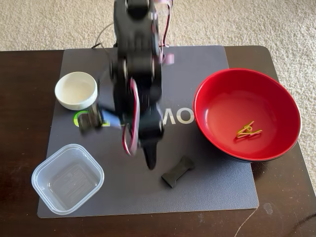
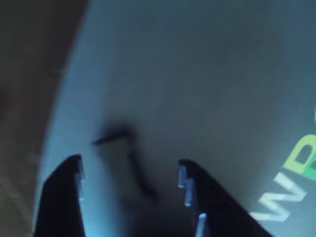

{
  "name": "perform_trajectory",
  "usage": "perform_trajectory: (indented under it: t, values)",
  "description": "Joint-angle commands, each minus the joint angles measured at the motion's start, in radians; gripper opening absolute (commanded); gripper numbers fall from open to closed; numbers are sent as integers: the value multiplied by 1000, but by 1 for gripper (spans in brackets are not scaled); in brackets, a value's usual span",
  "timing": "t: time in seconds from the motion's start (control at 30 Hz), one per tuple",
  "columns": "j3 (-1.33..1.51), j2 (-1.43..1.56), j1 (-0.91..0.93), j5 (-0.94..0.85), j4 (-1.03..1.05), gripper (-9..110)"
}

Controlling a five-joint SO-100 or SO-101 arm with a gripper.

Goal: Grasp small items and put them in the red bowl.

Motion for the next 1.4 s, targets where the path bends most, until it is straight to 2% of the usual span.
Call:
perform_trajectory:
  t: [0.0, 0.3, 0.63, 0.77, 0.87, 0.93, 1.17, 1.27, 1.37]
  values:
    - [-41, -51, -54, 44, -21, 24]
    - [-101, -127, -189, 66, -66, 24]
    - [-227, -311, -160, 86, -55, 22]
    - [-222, -345, -150, 84, -55, 11]
    - [-219, -354, -144, 83, -55, 7]
    - [-219, -348, -135, 74, -55, 0]
    - [-232, -259, -81, 55, -15, 0]
    - [-344, -98, -58, 25, 83, 0]
    - [-574, 9, -97, 21, 219, 0]
